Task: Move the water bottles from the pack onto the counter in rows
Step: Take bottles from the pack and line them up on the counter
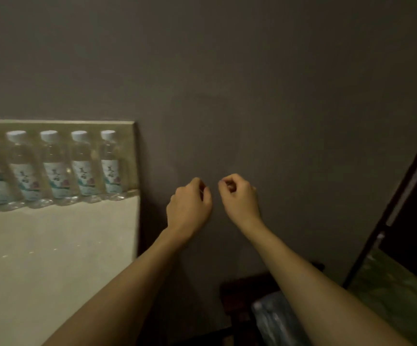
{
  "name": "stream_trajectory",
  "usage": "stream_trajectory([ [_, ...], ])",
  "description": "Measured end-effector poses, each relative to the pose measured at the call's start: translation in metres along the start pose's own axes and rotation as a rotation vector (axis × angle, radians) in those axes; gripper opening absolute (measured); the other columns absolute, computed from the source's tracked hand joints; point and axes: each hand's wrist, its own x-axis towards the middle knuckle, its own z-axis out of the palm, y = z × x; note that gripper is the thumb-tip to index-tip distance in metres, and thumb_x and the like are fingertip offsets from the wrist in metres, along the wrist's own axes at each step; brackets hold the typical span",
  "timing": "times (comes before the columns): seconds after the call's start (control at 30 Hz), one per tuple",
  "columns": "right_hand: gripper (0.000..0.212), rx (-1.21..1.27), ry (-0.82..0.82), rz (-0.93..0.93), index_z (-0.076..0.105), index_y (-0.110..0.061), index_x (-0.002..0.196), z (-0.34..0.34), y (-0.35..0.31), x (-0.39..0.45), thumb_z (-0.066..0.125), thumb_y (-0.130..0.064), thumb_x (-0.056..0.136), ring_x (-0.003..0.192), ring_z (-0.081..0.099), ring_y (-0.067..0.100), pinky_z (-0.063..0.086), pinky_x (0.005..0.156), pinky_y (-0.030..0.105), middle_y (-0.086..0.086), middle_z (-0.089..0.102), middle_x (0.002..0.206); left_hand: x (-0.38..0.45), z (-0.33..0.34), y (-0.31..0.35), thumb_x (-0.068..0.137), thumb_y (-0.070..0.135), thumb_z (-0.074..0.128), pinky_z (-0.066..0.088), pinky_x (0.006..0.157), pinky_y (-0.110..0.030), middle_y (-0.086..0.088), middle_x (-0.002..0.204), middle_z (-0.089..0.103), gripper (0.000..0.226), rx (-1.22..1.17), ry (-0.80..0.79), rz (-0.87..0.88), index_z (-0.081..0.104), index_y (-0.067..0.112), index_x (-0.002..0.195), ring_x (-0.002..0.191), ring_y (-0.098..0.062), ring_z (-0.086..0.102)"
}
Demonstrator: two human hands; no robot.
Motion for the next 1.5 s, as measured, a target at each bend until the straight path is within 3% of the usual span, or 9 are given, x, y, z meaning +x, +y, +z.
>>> stream_trajectory([
  [0.13, 0.017, 0.031, 0.055, 0.017, 0.064, -0.015, 0.082, -0.069, 0.057, -0.008, 0.056, -0.023, 0.094, 0.075, 0.068, 0.018, 0.051, 0.067, 0.033, 0.001, 0.069, 0.074, -0.021, 0.057, 0.062, 0.097, 0.037, 0.043, 0.059, 0.069, -0.043, 0.003, 0.079, 0.067, 0.019, -0.065, -0.058, 0.014, 0.056, 0.025, 0.090, 0.072, -0.020, 0.067],
  [0.33, 0.029, 0.017, 0.123, 0.133, 0.063, -0.010, 0.078, -0.152, 0.147, -0.034, 0.051, -0.027, 0.098, 0.067, 0.062, 0.022, 0.048, 0.065, 0.037, 0.007, 0.064, 0.067, -0.068, 0.139, 0.137, 0.097, 0.036, 0.037, 0.058, 0.071, -0.045, 0.001, 0.078, 0.067, 0.027, -0.175, -0.221, -0.005, 0.058, 0.023, 0.087, 0.071, -0.021, 0.068],
  [0.67, 0.033, 0.043, 0.102, 0.384, 0.062, -0.008, 0.081, -0.206, 0.275, -0.053, 0.045, -0.029, 0.100, 0.061, 0.059, 0.024, 0.050, 0.064, 0.039, 0.004, 0.060, 0.064, -0.109, 0.283, 0.167, 0.098, 0.041, 0.037, 0.057, 0.076, -0.045, 0.001, 0.079, 0.066, 0.032, -0.234, -0.505, -0.114, 0.060, 0.025, 0.082, 0.073, -0.019, 0.066],
  [0.83, 0.025, -0.042, -0.059, 0.552, 0.061, -0.021, 0.075, -0.205, 0.367, -0.048, 0.049, -0.026, 0.097, 0.065, 0.060, 0.023, 0.054, 0.068, 0.047, 0.003, 0.061, 0.067, -0.119, 0.375, 0.149, 0.098, 0.037, 0.040, 0.057, 0.071, -0.044, -0.003, 0.074, 0.067, 0.034, -0.265, -0.601, -0.211, 0.059, 0.017, 0.078, 0.068, -0.022, 0.066],
  [0.97, 0.026, -0.191, -0.306, 0.674, 0.058, -0.032, 0.068, -0.192, 0.439, -0.044, 0.051, -0.029, 0.092, 0.069, 0.065, 0.029, 0.056, 0.067, 0.051, 0.008, 0.064, 0.069, -0.123, 0.432, 0.123, 0.100, 0.027, 0.042, 0.057, 0.066, -0.044, -0.007, 0.072, 0.068, 0.032, -0.273, -0.696, -0.346, 0.058, 0.012, 0.076, 0.066, -0.023, 0.066],
  [1.13, 0.024, -0.197, -0.626, 0.847, 0.055, -0.008, 0.071, -0.163, 0.496, -0.043, 0.048, -0.011, 0.093, 0.066, 0.055, 0.023, 0.053, 0.070, 0.047, 0.010, 0.055, 0.068, -0.129, 0.480, 0.089, 0.097, 0.012, 0.046, 0.050, 0.068, -0.035, -0.015, 0.080, 0.068, 0.028, -0.196, -0.838, -0.438, 0.055, 0.011, 0.071, 0.074, -0.024, 0.062],
  [1.2, 0.022, -0.233, -0.728, 0.897, 0.055, -0.003, 0.074, -0.151, 0.513, -0.051, 0.047, -0.009, 0.093, 0.072, 0.052, 0.021, 0.049, 0.071, 0.045, 0.017, 0.055, 0.075, -0.137, 0.492, 0.080, 0.098, 0.011, 0.046, 0.046, 0.067, -0.032, -0.015, 0.082, 0.067, 0.024, -0.186, -0.904, -0.482, 0.055, 0.011, 0.075, 0.075, -0.022, 0.059],
  [1.3, 0.022, -0.273, -0.855, 0.952, 0.060, 0.006, 0.092, -0.137, 0.531, -0.061, 0.046, -0.010, 0.096, 0.085, 0.057, 0.025, 0.040, 0.070, 0.029, 0.026, 0.064, 0.099, -0.151, 0.509, 0.066, 0.098, 0.010, 0.047, 0.053, 0.076, -0.041, -0.022, 0.089, 0.070, 0.025, -0.197, -0.965, -0.581, 0.060, 0.004, 0.077, 0.083, -0.032, 0.065],
  [1.5, 0.026, -0.327, -1.024, 0.998, 0.062, 0.001, 0.102, -0.118, 0.585, -0.083, 0.046, -0.018, 0.096, 0.098, 0.062, 0.033, 0.050, 0.086, 0.041, 0.019, 0.065, 0.104, -0.175, 0.527, 0.036, 0.098, 0.011, 0.048, 0.048, 0.072, -0.026, -0.013, 0.105, 0.071, 0.023, -0.089, -0.988, -0.730, 0.068, 0.004, 0.106, 0.090, -0.021, 0.066],
])
